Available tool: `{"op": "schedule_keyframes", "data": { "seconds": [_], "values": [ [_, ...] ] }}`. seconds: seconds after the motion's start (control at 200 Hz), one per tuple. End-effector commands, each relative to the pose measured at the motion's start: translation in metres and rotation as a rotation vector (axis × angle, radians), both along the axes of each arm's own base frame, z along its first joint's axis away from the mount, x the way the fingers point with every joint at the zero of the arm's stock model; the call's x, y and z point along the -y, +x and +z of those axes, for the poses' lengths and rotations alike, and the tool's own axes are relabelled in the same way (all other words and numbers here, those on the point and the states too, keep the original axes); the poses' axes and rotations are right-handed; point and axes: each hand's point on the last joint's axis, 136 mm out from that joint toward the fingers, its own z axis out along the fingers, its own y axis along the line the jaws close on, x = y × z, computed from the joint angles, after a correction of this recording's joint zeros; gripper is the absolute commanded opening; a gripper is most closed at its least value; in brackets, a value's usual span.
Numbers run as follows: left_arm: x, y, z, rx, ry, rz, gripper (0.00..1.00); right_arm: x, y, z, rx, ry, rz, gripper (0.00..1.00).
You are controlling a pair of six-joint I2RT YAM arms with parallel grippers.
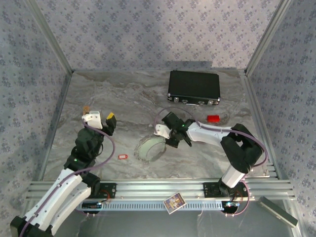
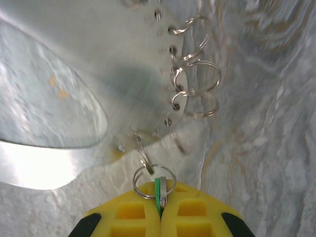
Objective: Put the keys on the keyring
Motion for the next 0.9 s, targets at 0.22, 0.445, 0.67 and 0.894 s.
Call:
{"op": "schedule_keyframes", "data": {
  "seconds": [0.22,0.445,0.67,0.894],
  "values": [
    [0.007,0.005,-0.001,-0.068,-0.040,-0.036,0.72,0.034,0.009,0.000,0.038,-0.194,-0.025,0.21],
    [0.015,0.014,-0.017,-0.205,-0.075,-0.061,0.80,0.031,0.015,0.032,0.075,-0.090,-0.089,0.35],
    [0.044,0.023,-0.033,-0.299,-0.103,-0.183,0.80,0.005,0.008,0.074,0.047,0.274,-0.231,0.35],
    [0.060,0.021,-0.066,-0.484,-0.146,-0.227,0.80,-0.039,-0.036,0.086,-0.116,0.548,-0.354,0.34]
  ]
}}
